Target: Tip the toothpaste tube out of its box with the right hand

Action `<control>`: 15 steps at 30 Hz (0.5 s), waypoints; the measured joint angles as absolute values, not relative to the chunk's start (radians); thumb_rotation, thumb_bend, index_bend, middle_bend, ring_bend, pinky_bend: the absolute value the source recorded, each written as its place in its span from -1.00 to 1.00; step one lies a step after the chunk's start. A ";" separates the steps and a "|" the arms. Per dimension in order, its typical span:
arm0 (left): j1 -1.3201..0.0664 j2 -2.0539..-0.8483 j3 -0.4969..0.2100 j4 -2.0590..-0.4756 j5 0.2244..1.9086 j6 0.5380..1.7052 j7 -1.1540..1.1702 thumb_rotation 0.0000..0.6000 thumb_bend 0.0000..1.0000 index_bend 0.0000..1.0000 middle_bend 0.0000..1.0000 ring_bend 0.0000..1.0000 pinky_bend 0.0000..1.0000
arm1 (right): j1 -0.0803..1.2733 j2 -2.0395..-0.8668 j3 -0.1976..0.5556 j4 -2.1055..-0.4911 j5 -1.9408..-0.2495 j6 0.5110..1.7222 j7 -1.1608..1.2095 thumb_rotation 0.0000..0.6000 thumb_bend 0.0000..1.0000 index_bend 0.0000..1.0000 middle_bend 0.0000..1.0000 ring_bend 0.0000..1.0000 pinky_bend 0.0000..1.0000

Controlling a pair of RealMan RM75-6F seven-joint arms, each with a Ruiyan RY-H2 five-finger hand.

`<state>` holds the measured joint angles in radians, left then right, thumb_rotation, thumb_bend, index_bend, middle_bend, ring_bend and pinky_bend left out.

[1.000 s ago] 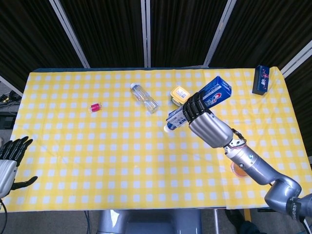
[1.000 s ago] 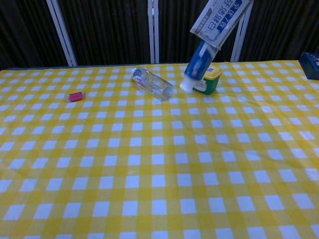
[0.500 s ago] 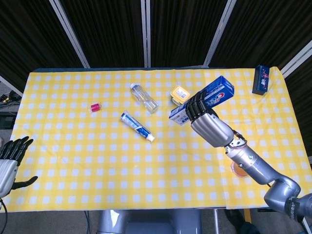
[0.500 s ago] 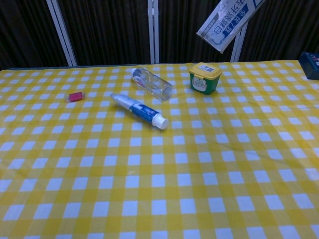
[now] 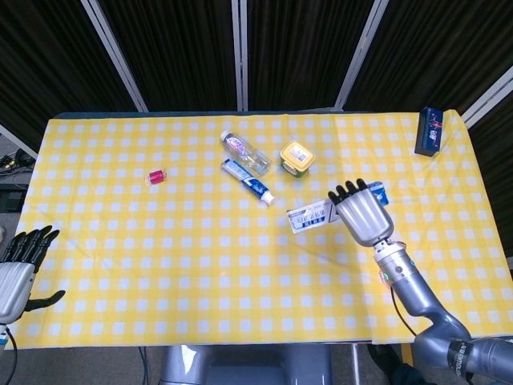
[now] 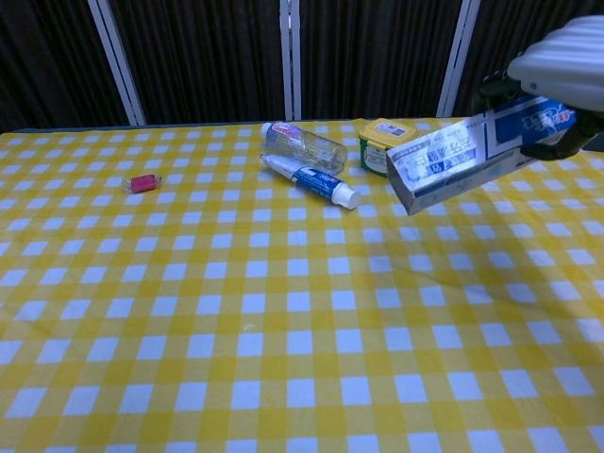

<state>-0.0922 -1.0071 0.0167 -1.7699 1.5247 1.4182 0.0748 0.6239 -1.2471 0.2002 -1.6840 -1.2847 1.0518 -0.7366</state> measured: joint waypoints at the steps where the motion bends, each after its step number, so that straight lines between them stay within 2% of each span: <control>1: -0.093 -1.008 0.016 -1.770 1.523 1.417 0.076 1.00 -1.00 -1.00 -1.00 -1.00 -1.00 | 0.624 -1.259 0.195 -1.679 -1.277 1.045 -0.730 1.00 -0.46 -0.40 -0.45 -0.52 -0.39; 3: -0.093 -1.009 0.015 -1.769 1.520 1.415 0.077 1.00 -1.00 -1.00 -1.00 -1.00 -1.00 | 0.625 -1.283 0.185 -1.667 -1.265 1.035 -0.714 1.00 -0.67 -0.67 -0.65 -0.65 -0.48; 6: -0.094 -1.009 0.015 -1.768 1.518 1.414 0.077 1.00 -1.00 -1.00 -1.00 -1.00 -1.00 | 0.627 -1.302 0.175 -1.660 -1.239 1.013 -0.684 1.00 -0.93 -0.90 -0.86 -0.80 -0.61; 10: -0.095 -1.007 0.014 -1.766 1.514 1.412 0.071 1.00 -1.00 -1.00 -1.00 -1.00 -1.00 | 0.628 -1.296 0.170 -1.683 -1.203 0.995 -0.666 1.00 -0.97 -0.94 -0.91 -0.87 -0.69; 15: -0.094 -1.003 0.014 -1.766 1.518 1.416 0.062 1.00 -1.00 -1.00 -1.00 -1.00 -1.00 | 0.607 -1.248 0.159 -1.757 -1.224 1.043 -0.657 1.00 -0.97 -0.94 -0.92 -0.90 -0.80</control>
<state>-0.0939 -1.0033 0.0144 -1.7659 1.5176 1.4156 0.0624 0.6074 -1.2482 0.1588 -1.7569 -1.2235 1.0427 -0.6568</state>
